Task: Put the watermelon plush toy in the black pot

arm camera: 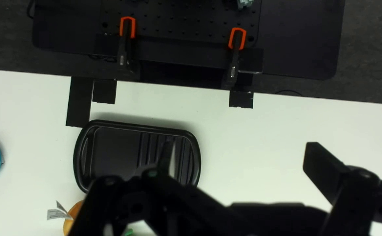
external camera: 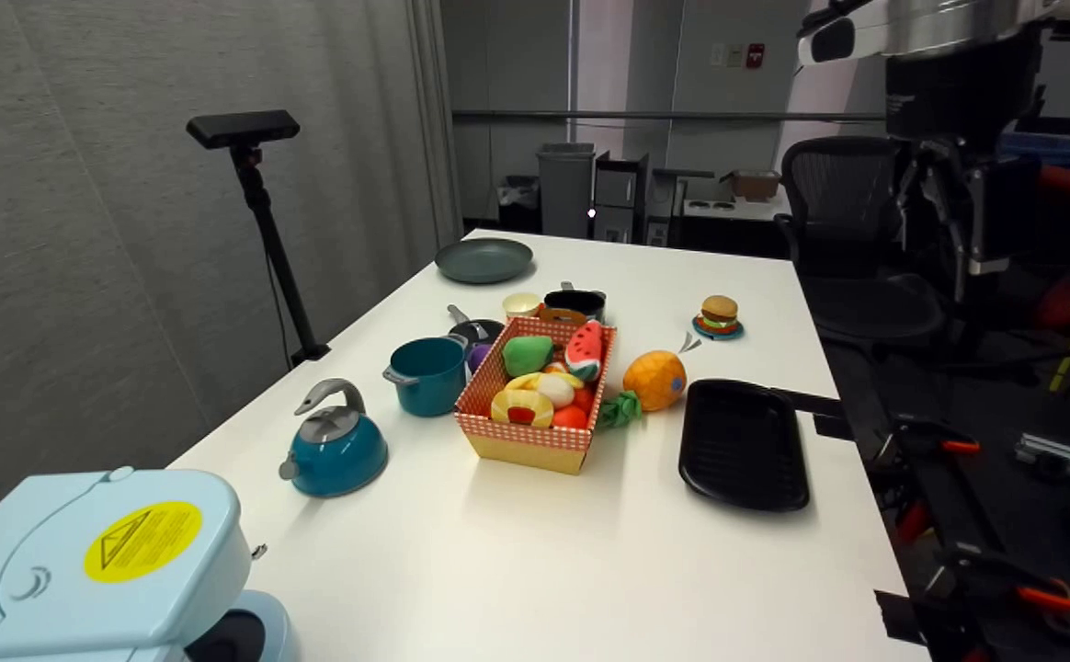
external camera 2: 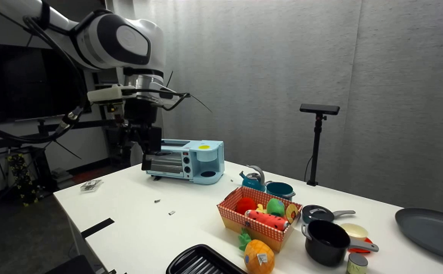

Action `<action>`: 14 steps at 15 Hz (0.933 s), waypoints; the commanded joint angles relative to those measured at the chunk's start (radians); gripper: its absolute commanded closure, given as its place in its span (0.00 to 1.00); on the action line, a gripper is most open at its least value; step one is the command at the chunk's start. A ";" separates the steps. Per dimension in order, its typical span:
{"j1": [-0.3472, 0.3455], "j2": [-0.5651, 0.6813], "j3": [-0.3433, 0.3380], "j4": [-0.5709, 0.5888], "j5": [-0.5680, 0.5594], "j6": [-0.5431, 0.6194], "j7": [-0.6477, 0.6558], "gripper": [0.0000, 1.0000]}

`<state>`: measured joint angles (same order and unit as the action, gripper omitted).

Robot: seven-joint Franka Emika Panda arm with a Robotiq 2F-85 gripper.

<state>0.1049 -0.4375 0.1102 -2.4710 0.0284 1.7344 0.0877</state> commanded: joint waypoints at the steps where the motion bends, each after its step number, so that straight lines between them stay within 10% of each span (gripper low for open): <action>1: -0.027 0.088 -0.029 0.070 0.026 0.008 0.004 0.00; 14: -0.098 0.299 -0.122 0.196 0.157 0.112 0.009 0.00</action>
<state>0.0293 -0.1790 0.0008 -2.3092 0.1504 1.8052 0.0878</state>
